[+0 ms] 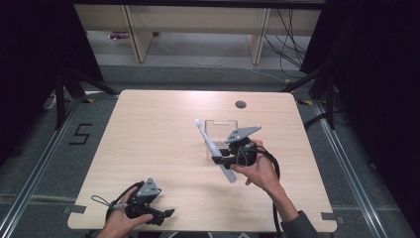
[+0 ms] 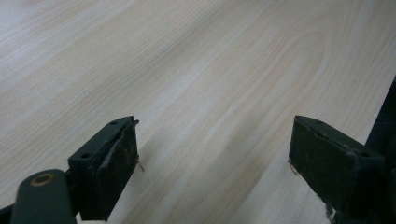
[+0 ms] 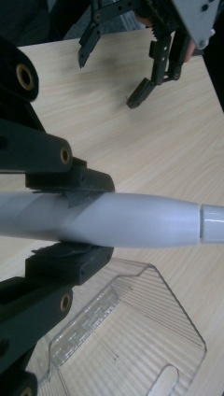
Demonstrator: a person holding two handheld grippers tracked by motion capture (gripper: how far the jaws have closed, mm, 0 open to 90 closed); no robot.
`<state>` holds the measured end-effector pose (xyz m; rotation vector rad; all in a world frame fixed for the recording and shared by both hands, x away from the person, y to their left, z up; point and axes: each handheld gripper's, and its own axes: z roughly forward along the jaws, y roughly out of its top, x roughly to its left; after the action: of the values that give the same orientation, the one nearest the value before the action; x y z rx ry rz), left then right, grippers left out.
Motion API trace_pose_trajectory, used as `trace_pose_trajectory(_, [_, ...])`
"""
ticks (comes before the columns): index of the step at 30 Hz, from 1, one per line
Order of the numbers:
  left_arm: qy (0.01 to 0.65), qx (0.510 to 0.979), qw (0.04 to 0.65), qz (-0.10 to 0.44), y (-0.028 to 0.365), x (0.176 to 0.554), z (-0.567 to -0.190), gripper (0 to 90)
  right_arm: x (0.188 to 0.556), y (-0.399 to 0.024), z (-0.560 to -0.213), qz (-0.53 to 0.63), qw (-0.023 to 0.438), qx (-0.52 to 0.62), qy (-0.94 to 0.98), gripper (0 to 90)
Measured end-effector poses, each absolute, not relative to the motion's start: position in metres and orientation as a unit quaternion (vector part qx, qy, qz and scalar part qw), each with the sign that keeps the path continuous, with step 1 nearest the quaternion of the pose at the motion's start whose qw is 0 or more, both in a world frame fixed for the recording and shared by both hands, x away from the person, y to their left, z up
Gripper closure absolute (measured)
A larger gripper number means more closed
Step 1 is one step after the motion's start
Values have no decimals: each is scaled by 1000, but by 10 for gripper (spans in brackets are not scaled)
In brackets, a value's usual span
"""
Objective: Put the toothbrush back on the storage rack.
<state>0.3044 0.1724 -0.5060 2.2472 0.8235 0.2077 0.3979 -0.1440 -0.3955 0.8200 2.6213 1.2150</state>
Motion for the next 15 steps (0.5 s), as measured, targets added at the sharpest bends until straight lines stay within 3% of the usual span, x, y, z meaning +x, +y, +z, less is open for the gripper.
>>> trace_pose_trajectory(15, [319, 873, 361, 80, 172, 304, -506, 150, 412, -158, -362, 448, 93, 274, 846, 665])
